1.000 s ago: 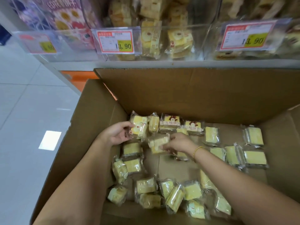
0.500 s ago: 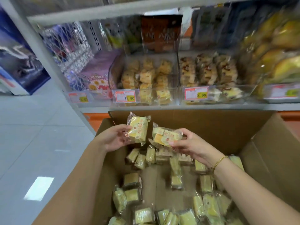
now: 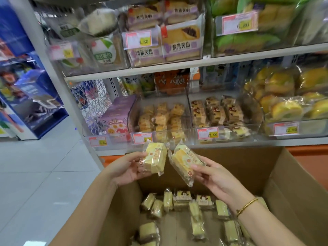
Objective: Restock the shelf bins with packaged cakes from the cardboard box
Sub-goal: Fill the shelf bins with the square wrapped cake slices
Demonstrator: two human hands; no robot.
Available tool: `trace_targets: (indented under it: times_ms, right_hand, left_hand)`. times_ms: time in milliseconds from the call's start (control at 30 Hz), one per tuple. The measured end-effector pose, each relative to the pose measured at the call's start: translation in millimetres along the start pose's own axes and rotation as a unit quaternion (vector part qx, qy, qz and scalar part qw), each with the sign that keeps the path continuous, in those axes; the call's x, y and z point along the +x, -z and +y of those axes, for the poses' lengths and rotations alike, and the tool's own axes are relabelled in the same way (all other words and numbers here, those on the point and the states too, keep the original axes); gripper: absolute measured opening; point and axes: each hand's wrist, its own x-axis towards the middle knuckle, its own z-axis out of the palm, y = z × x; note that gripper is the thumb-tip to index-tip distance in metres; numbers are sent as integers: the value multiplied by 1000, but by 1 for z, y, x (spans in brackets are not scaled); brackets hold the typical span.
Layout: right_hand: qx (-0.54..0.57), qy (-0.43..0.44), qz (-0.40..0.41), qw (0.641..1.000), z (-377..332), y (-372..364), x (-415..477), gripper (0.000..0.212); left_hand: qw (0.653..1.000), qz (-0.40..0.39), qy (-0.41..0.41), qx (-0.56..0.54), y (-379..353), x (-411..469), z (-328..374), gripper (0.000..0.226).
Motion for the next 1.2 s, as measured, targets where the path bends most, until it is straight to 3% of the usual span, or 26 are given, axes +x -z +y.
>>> trace_targets:
  times_ms: [267, 400, 500, 633, 833, 967, 1033, 1067, 1200]
  right_hand:
    - [2, 33, 16, 999, -6, -16, -1, 52]
    - [-13, 56, 68, 996, -12, -21, 10, 48]
    - [-56, 77, 97, 991, -26, -24, 21, 43]
    - [-150, 124, 144, 970, -57, -36, 46, 33]
    - [-291, 171, 255, 906, -95, -65, 114, 41]
    - [-409, 162, 314, 842, -108, -84, 142, 51]
    - [-453, 161, 333, 811, -111, -92, 154, 53]
    - [-472, 157, 342, 797, -111, -95, 159, 52]
    - [-524, 146, 341, 766, -105, -101, 170, 35]
  left_hand:
    - [999, 29, -8, -21, -1, 1, 6, 53]
    - [992, 84, -64, -69, -5, 4, 15, 36]
    - [989, 110, -97, -37, -6, 6, 29, 24]
    - [984, 118, -123, 44, -6, 19, 57, 26]
    - [982, 154, -108, 32, 5, 52, 84, 46]
    - [984, 155, -87, 15, 13, 62, 84, 43]
    - [986, 148, -77, 10, 16, 63, 84, 29]
    - [986, 147, -72, 7, 17, 64, 84, 25]
    - [986, 150, -65, -13, 23, 67, 80, 45]
